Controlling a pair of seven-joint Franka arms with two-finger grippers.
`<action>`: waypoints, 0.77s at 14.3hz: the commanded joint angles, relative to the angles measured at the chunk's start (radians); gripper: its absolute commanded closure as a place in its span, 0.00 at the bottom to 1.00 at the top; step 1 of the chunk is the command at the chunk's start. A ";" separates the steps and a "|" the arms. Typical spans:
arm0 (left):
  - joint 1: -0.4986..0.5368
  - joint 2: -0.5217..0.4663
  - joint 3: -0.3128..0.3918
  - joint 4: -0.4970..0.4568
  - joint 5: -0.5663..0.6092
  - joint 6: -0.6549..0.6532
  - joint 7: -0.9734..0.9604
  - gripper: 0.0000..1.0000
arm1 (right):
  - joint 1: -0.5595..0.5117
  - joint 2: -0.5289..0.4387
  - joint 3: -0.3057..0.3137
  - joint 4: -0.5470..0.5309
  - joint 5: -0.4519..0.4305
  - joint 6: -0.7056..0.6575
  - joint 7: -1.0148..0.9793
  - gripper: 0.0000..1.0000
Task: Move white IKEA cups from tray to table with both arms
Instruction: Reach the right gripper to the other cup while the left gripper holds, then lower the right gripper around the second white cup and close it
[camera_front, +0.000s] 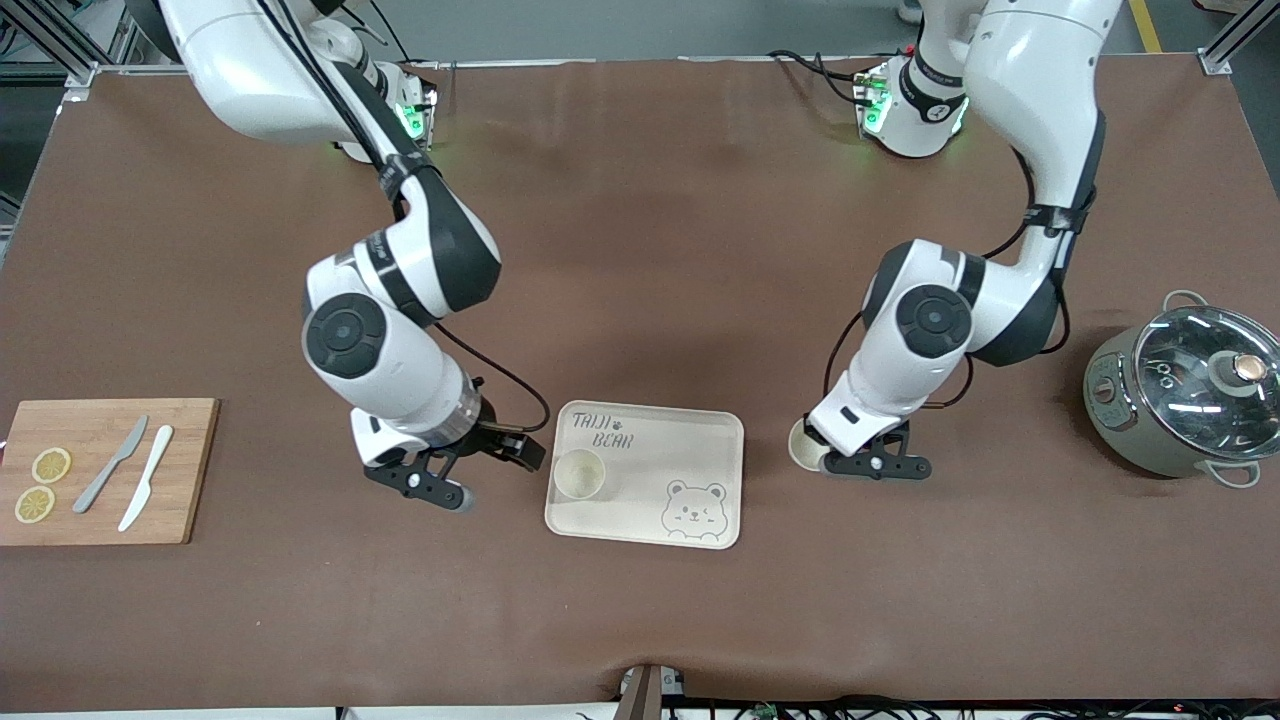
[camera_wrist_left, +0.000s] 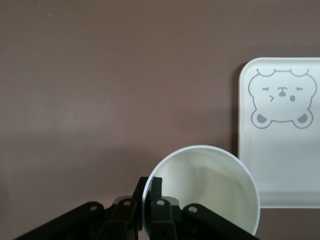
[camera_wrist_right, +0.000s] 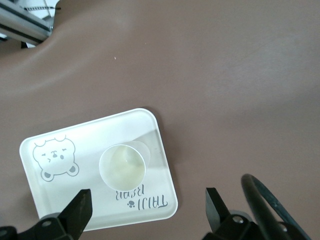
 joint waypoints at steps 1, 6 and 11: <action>0.188 -0.094 -0.132 -0.230 0.012 0.199 0.111 1.00 | 0.029 0.055 -0.009 0.043 -0.041 0.024 0.058 0.00; 0.399 -0.096 -0.266 -0.315 0.015 0.267 0.285 1.00 | 0.068 0.121 -0.009 0.039 -0.059 0.095 0.070 0.00; 0.399 -0.081 -0.265 -0.316 0.023 0.290 0.288 1.00 | 0.097 0.183 -0.019 0.037 -0.113 0.159 0.118 0.00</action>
